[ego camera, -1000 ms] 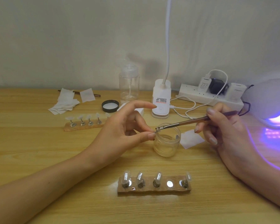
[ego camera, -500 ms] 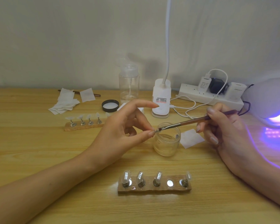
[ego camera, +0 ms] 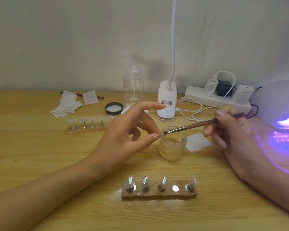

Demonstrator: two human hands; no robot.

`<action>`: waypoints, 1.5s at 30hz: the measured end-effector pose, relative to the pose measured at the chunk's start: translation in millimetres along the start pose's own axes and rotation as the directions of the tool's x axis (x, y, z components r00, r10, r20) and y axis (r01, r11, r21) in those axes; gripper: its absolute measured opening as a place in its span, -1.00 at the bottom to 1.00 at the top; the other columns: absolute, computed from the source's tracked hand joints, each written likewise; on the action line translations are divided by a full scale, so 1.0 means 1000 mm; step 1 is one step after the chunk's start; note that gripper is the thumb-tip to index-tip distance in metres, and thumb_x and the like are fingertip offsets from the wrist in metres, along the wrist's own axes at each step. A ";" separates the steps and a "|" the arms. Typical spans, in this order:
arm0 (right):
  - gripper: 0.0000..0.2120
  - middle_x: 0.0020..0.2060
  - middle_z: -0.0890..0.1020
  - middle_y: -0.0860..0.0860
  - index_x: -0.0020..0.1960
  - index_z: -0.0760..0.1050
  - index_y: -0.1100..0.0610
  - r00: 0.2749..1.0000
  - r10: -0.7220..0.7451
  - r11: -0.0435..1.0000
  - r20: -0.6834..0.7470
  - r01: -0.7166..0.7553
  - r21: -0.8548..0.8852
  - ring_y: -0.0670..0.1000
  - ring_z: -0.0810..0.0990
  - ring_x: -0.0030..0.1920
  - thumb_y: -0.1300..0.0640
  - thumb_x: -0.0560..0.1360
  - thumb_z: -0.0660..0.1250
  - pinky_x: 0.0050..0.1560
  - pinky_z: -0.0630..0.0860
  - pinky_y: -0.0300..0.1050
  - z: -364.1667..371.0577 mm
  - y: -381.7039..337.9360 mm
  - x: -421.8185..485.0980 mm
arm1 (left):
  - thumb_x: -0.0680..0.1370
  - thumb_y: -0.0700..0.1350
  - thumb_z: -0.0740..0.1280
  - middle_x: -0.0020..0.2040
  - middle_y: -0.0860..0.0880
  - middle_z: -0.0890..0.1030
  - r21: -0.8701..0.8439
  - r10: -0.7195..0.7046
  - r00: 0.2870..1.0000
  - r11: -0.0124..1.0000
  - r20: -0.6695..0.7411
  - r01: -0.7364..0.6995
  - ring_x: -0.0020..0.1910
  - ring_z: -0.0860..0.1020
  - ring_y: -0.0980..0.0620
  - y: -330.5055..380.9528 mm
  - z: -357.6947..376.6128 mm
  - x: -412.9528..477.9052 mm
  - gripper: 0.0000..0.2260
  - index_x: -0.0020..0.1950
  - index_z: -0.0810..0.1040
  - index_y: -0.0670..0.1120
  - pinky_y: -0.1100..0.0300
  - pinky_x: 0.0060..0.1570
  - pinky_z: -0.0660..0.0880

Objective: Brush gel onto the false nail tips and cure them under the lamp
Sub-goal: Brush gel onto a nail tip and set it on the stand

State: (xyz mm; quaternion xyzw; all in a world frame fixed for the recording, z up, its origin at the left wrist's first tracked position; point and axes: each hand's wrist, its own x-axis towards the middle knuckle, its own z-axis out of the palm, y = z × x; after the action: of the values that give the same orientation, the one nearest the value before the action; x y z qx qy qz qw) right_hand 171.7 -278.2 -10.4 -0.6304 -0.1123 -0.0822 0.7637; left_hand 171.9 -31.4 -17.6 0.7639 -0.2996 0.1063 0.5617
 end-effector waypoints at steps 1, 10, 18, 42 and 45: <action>-0.76 -0.43 0.60 0.08 -0.30 0.40 -0.03 1.000 -0.002 1.000 0.000 0.002 -0.004 -0.10 0.25 -0.59 0.02 0.54 0.29 -0.52 0.28 -0.37 0.000 0.000 0.000 | 0.53 -0.19 0.43 -0.13 0.05 0.65 0.004 0.003 1.000 1.000 0.001 -0.003 -0.09 0.64 0.00 0.000 0.000 0.000 -0.56 0.37 0.47 0.09 0.21 -0.30 0.47; -0.79 -0.46 0.58 0.09 -0.30 0.39 -0.03 0.998 0.026 0.999 -0.058 -0.027 -0.026 -0.09 0.24 -0.59 0.01 0.49 0.29 -0.54 0.19 -0.30 0.001 0.000 0.000 | 0.54 -0.19 0.43 -0.14 0.05 0.65 0.005 0.014 1.000 1.000 0.003 -0.014 -0.12 0.63 0.01 0.000 0.000 0.000 -0.57 0.37 0.48 0.07 0.21 -0.30 0.46; -0.78 -0.46 0.59 0.07 -0.28 0.35 -0.03 0.999 -0.015 1.000 -0.050 0.016 0.024 -0.09 0.23 -0.59 0.05 0.52 0.28 -0.53 0.27 -0.35 0.002 -0.003 -0.001 | 0.53 -0.20 0.43 -0.14 0.03 0.66 -0.002 0.012 1.000 1.000 0.004 -0.012 -0.13 0.63 0.02 0.000 0.000 0.000 -0.58 0.36 0.49 0.07 0.18 -0.31 0.46; -0.77 -0.48 0.58 0.07 -0.27 0.35 -0.04 0.993 -0.103 0.994 -0.065 0.105 0.028 -0.08 0.23 -0.60 0.10 0.56 0.22 -0.52 0.28 -0.34 0.000 -0.001 -0.001 | 0.50 -0.22 0.45 -0.19 -0.03 0.64 -0.042 -0.040 0.999 0.998 -0.015 0.039 -0.13 0.65 0.04 0.001 0.001 0.000 -0.55 0.35 0.49 0.06 -0.08 -0.32 0.46; -0.77 -0.47 0.58 0.09 -0.28 0.38 -0.06 0.994 -0.105 0.994 -0.025 0.106 0.019 -0.07 0.24 -0.60 0.09 0.55 0.22 -0.52 0.27 -0.34 0.002 -0.001 -0.002 | 0.49 -0.20 0.47 -0.21 -0.02 0.64 -0.083 -0.064 0.998 0.994 -0.004 0.064 -0.12 0.66 0.02 0.002 0.001 0.001 -0.53 0.35 0.48 0.06 -0.19 -0.26 0.47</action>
State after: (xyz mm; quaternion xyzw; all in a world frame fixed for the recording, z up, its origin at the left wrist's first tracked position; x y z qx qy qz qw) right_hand 169.5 -276.8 -9.6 -0.6146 -0.1371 -0.1288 0.7661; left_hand 171.4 -32.4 -16.2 0.7488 -0.2773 0.0780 0.5969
